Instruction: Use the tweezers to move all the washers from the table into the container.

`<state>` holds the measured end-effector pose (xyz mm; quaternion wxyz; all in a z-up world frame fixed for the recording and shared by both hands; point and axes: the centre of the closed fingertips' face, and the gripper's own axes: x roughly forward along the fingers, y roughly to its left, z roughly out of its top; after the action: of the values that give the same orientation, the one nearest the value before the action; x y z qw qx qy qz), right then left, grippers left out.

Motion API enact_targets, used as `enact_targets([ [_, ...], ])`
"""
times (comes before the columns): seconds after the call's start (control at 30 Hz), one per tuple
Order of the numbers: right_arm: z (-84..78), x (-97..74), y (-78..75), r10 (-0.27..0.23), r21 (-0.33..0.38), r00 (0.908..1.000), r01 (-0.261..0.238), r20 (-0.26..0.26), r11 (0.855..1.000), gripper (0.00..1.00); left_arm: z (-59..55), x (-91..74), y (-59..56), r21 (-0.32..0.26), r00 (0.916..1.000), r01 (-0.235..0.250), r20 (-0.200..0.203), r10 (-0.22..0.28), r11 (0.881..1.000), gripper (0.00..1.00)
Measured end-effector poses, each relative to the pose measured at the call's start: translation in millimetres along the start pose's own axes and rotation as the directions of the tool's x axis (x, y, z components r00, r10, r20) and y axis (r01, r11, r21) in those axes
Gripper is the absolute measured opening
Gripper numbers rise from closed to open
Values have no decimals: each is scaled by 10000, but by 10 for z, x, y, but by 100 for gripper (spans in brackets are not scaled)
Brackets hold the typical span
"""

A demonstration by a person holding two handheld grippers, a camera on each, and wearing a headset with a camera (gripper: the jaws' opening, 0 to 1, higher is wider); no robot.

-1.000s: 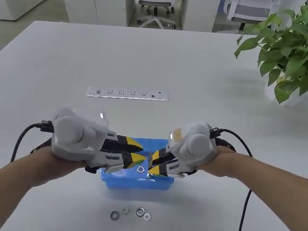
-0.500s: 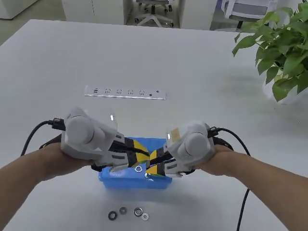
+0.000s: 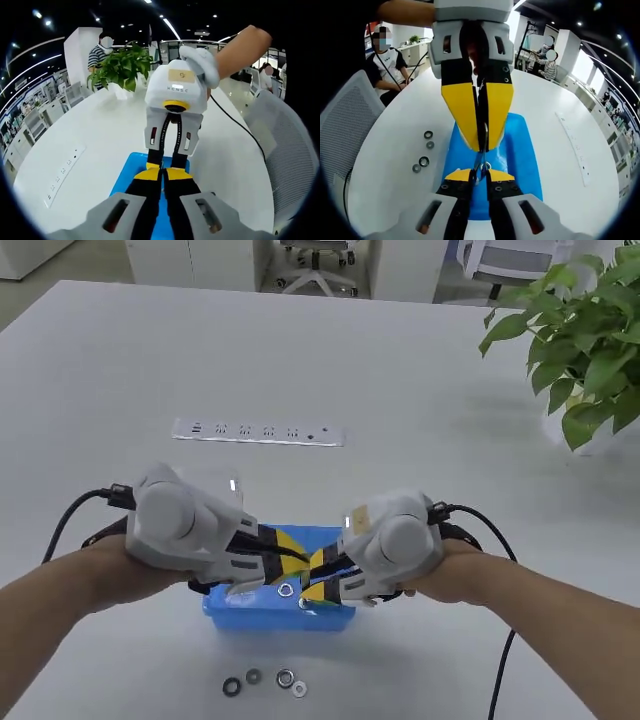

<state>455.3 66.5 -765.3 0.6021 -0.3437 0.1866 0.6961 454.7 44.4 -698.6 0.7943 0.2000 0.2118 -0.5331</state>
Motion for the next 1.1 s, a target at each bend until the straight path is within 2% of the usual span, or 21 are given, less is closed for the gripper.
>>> enact_targets([
  [0.33, 75, -78, -48, -222, 44, 9997, 221, 85, 9997, 20, -6, -2, 13, -84, 10000, -39, -37, 39, 10000, 5],
  [0.7, 61, -228, -28, -487, 402, 9988, 483, 89, 9980, 30, -1, 1, -3, -63, 10000, -39, -73, 38, 10000, 5],
  [1.1, 39, -435, -5, -1042, 959, 9944, 1023, 153, 9901, 44, 89, -45, -2, -113, 9997, -229, 68, 230, 9997, 5],
])
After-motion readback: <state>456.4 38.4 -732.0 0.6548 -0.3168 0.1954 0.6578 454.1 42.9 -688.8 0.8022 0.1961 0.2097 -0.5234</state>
